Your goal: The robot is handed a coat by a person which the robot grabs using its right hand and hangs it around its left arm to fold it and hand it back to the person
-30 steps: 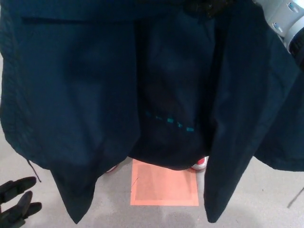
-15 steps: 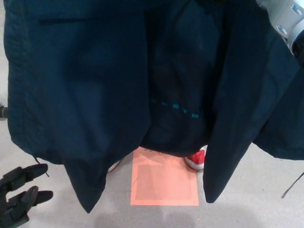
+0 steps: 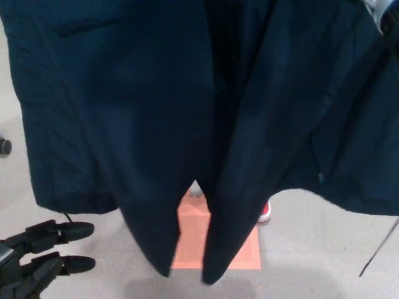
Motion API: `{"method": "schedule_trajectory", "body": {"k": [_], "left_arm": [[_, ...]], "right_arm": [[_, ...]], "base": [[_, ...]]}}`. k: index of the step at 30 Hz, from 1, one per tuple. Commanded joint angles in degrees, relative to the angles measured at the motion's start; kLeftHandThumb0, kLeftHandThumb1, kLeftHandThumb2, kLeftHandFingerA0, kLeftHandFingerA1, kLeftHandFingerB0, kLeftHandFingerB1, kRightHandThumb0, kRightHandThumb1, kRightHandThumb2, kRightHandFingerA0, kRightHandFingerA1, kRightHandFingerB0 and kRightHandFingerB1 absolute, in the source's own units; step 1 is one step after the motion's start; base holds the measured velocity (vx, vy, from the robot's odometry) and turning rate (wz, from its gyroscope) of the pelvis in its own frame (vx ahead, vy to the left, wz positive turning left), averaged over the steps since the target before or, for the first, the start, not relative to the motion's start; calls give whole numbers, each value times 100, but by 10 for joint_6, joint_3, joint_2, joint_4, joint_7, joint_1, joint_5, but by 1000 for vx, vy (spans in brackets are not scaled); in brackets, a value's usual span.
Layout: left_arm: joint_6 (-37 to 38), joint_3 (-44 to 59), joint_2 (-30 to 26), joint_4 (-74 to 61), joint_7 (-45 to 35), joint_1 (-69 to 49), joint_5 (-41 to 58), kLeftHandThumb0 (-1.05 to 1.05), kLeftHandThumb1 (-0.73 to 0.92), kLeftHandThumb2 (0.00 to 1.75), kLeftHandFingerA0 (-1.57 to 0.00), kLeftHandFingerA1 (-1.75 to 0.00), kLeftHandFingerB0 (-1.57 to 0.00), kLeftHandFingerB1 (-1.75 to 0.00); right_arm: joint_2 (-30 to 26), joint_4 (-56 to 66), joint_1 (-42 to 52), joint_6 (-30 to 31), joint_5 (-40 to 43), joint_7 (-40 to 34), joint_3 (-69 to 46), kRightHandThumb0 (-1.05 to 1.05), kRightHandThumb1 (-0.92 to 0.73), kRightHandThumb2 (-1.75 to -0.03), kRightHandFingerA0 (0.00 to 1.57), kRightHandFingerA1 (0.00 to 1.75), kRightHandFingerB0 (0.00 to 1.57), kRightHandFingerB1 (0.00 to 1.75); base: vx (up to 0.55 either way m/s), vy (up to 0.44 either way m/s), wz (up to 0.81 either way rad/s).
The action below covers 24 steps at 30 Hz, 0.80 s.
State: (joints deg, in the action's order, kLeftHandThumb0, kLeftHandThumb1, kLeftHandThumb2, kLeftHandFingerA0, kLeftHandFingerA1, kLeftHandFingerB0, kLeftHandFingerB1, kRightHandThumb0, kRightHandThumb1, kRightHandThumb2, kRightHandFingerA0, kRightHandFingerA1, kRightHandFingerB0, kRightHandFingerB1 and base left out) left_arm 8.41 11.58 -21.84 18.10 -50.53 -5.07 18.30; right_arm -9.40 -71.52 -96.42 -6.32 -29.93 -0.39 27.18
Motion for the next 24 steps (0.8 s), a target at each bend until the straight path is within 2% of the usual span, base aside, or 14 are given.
{"method": "schedule_trajectory", "body": {"k": [1, 3, 4, 6, 7, 12, 13, 15, 17, 19, 20, 21, 23, 24], "left_arm": [[-121, -33, -54, -111, -128, -26, 100, -72, 63, 103, -40, -58, -26, -50], [-127, -37, -55, -123, -125, -30, 102, -73, 63, 103, -40, -57, -26, -50], [-125, -47, -53, -126, -137, -26, 104, -73, 83, 63, -40, -44, -35, -39], [-125, -56, -54, -139, -137, -31, 101, -74, 82, 65, -39, -43, -34, -39], [-128, -66, -56, -141, -141, -21, 99, -72, 70, 107, -31, -54, -21, -47], [-166, -100, -49, -157, -126, 0, 96, -68, 67, 105, -32, -55, -17, -47], [-165, -108, -47, -155, -126, 11, 91, -70, 83, 65, -36, -42, -29, -37], [-157, -132, -35, -151, -120, 39, 73, -71, 84, 65, -36, -43, -27, -37], [-154, -152, -26, -146, -113, 56, 61, -72, 85, 65, -36, -44, -26, -37], [-160, -170, -18, -144, -102, 68, 54, -72, 84, 65, -36, -44, -26, -37], [-167, -189, -5, -145, -88, 85, 44, -72, 86, 66, -36, -43, -26, -37], [-173, -202, 4, -144, -78, 96, 38, -72, 84, 65, -36, -43, -25, -36], [-181, -217, 15, -143, -64, 109, 30, -73, 84, 65, -36, -42, -24, -36], [-186, -227, 26, -142, -53, 119, 25, -74, 68, 92, -30, -51, -22, -47]], "right_arm": [[24, -13, -113, -41, -2, -123, -34, -26, -78, -63, 95, 124, 81, 106], [23, -15, -118, -49, -18, -134, -24, -17, -68, -63, 92, 132, 78, 116], [31, -16, -128, -43, -9, -130, -33, -12, -59, -60, 90, 146, 76, 127], [38, -18, -132, -46, -8, -139, -36, -20, -58, -67, 100, 134, 79, 120], [42, -21, -137, -47, -7, -144, -39, -19, -60, -66, 91, 135, 80, 118], [60, -27, -148, -38, 3, -137, -61, -26, -78, -67, 87, 146, 74, 124], [62, -29, -149, -38, 1, -139, -63, -27, -78, -66, 89, 140, 78, 117], [69, -30, -153, -39, -8, -142, -60, -25, -71, -65, 86, 145, 78, 116], [78, -32, -152, -38, -4, -138, -64, -32, -77, -62, 103, 91, 91, 74], [84, -32, -149, -41, -8, -141, -62, -31, -78, -62, 101, 92, 91, 71], [92, -32, -147, -40, -9, -135, -61, -30, -77, -63, 94, 118, 83, 89], [99, -31, -146, -39, -7, -130, -62, -31, -79, -63, 94, 89, 83, 64], [107, -30, -142, -39, 0, -128, -69, -33, -80, -63, 96, 86, 84, 62], [113, -29, -140, -40, 3, -128, -72, -33, -76, -64, 98, 85, 82, 57]], "base": [[0, 0, 0], [0, 0, 0], [0, 0, 0], [0, 0, 0], [0, 0, 0], [0, 0, 0], [0, 0, 0], [0, 0, 0], [0, 0, 0], [0, 0, 0], [0, 0, 0], [0, 0, 0], [0, 0, 0], [0, 0, 0]]}}
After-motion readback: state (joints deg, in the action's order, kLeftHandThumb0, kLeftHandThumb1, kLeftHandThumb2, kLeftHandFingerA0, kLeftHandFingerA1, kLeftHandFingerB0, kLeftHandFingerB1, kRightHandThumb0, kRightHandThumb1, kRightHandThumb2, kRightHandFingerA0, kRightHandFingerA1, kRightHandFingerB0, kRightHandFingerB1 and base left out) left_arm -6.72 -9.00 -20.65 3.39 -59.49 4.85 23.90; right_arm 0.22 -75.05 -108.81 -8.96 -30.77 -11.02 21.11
